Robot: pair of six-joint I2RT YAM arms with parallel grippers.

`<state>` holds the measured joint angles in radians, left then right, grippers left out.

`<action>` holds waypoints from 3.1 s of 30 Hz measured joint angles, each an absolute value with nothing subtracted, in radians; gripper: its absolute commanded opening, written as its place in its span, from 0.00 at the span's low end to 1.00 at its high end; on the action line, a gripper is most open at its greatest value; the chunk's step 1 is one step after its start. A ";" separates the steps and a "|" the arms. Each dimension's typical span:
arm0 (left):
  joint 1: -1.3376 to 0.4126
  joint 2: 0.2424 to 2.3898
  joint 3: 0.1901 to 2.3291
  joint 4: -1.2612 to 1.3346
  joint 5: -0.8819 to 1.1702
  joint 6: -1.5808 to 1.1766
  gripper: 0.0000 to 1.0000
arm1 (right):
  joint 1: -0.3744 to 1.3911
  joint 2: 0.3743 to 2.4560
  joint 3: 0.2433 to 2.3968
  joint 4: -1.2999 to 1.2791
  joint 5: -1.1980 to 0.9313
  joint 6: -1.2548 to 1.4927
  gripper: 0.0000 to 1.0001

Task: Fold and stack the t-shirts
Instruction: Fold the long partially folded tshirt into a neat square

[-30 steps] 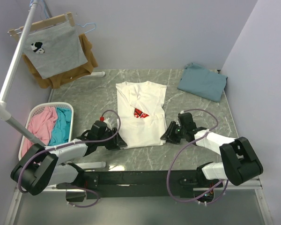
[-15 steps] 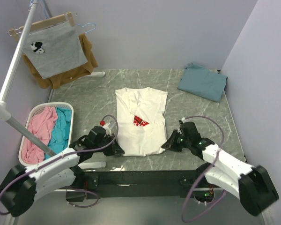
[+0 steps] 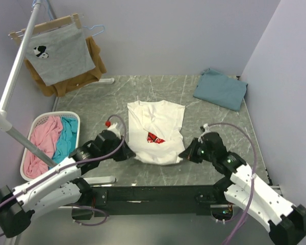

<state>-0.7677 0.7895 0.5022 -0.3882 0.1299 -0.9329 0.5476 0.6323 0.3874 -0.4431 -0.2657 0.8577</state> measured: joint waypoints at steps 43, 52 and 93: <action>-0.255 1.991 1.507 0.004 0.183 -0.532 0.89 | 0.232 2.095 1.765 -0.259 -0.212 0.395 0.64; -0.309 1.990 1.562 0.006 0.492 -0.534 0.86 | 0.289 2.145 1.800 -0.324 -0.355 0.394 0.62; -0.232 2.220 1.528 0.120 0.402 -0.517 0.98 | 0.179 2.383 2.031 -0.517 -0.232 0.364 0.66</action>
